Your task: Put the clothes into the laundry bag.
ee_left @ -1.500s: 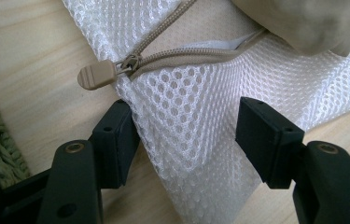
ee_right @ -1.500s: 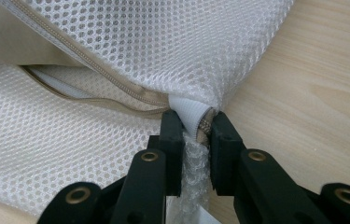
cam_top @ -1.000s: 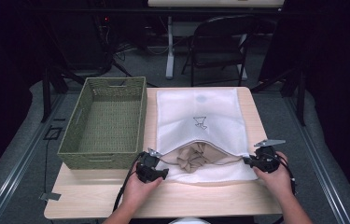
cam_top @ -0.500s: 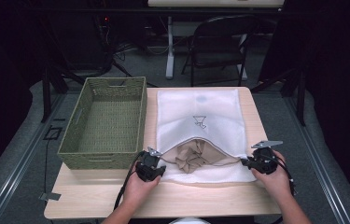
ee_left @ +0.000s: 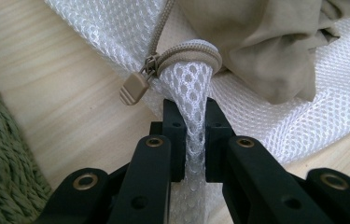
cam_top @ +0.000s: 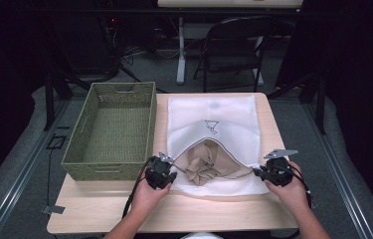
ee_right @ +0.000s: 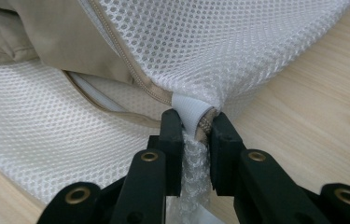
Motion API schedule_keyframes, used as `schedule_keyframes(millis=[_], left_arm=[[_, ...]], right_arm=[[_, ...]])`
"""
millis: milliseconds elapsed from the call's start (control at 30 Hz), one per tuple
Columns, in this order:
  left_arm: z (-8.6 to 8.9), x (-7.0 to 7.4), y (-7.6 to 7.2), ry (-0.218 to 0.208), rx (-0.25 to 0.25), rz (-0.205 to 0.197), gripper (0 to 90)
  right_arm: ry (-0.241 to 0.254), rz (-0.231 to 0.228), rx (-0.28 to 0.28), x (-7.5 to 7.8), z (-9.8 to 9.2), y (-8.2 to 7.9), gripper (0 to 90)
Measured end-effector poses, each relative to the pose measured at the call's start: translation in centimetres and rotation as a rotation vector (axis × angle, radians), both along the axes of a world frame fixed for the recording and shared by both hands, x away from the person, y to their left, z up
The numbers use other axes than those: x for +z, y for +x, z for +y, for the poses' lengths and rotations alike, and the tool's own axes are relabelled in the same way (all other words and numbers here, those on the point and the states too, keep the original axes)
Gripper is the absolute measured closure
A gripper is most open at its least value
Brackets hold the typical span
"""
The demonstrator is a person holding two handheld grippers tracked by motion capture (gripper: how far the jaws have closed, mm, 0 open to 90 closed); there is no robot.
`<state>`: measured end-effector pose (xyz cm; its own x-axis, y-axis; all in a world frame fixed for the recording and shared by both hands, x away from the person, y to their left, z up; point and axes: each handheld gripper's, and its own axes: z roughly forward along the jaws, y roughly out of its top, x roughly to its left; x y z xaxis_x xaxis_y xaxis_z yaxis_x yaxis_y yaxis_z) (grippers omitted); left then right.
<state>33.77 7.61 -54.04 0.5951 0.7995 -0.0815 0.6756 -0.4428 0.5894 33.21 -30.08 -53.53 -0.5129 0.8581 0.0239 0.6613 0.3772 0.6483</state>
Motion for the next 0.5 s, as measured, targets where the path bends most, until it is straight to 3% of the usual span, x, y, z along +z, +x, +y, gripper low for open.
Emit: schedule_keyframes(millis=[333, 500], left_arm=[[-0.2, 0.7, 0.4, -0.006, -0.026, 0.024, 83.8], [-0.1, 2.0, 0.9, -0.009, -0.047, 0.057, 83.6]], right_arm=[[0.008, 0.001, 0.023, 0.6, 0.7, 0.1, 78.0], [0.006, 0.025, 0.028, 0.9, 1.0, 0.4, 77.9]])
